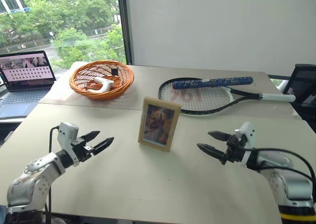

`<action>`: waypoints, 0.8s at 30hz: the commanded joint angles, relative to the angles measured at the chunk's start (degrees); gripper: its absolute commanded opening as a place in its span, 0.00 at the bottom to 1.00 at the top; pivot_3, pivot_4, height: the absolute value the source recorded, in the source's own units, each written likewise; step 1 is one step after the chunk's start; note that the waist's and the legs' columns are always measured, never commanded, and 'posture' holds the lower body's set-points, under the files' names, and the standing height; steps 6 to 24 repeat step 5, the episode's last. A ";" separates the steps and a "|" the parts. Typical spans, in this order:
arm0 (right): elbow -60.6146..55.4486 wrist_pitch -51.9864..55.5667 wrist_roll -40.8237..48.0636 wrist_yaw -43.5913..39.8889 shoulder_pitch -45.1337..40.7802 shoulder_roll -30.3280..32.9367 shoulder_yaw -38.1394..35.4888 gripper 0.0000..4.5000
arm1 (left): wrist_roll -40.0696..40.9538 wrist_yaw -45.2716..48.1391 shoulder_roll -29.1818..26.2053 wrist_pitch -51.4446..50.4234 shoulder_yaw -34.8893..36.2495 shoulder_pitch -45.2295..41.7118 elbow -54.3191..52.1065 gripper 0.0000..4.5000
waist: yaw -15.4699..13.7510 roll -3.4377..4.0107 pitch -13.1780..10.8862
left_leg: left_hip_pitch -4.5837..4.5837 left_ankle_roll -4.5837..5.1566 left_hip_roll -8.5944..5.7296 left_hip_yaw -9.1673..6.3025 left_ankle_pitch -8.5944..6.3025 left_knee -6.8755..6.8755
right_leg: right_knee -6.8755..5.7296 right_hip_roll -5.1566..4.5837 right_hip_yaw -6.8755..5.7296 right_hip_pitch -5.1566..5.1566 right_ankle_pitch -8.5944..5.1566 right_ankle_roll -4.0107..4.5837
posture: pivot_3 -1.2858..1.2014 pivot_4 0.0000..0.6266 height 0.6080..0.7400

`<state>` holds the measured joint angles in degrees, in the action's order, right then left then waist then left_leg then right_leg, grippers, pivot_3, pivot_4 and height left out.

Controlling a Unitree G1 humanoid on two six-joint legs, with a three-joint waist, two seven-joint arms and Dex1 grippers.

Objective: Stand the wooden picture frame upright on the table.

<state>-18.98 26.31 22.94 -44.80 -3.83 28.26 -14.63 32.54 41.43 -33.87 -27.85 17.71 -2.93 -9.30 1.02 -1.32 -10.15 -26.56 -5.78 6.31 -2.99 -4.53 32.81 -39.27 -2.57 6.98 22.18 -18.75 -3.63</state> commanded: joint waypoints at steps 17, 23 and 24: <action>-6.54 -1.59 -0.02 7.85 4.70 -2.27 -0.58 0.98 | -9.37 1.78 -0.32 9.81 -6.80 0.93 2.14 1.00 | -0.13 -0.01 0.01 | 0.04 -0.03 0.00 0.00 0.03 0.02 | 0.00 0.00 0.02 -0.03 -0.02 -0.05 | 0.52 0.24 0.74; -6.54 -1.59 -0.02 7.85 4.70 -2.27 -0.58 0.98 | -9.37 1.78 -0.32 9.81 -6.80 0.93 2.14 1.00 | -0.13 -0.01 0.01 | 0.04 -0.03 0.00 0.00 0.03 0.02 | 0.00 0.00 0.02 -0.03 -0.02 -0.05 | 0.52 0.24 0.74; -6.54 -1.59 -0.02 7.85 4.70 -2.27 -0.58 0.98 | -9.37 1.78 -0.32 9.81 -6.80 0.93 2.14 1.00 | -0.13 -0.01 0.01 | 0.04 -0.03 0.00 0.00 0.03 0.02 | 0.00 0.00 0.02 -0.03 -0.02 -0.05 | 0.52 0.24 0.74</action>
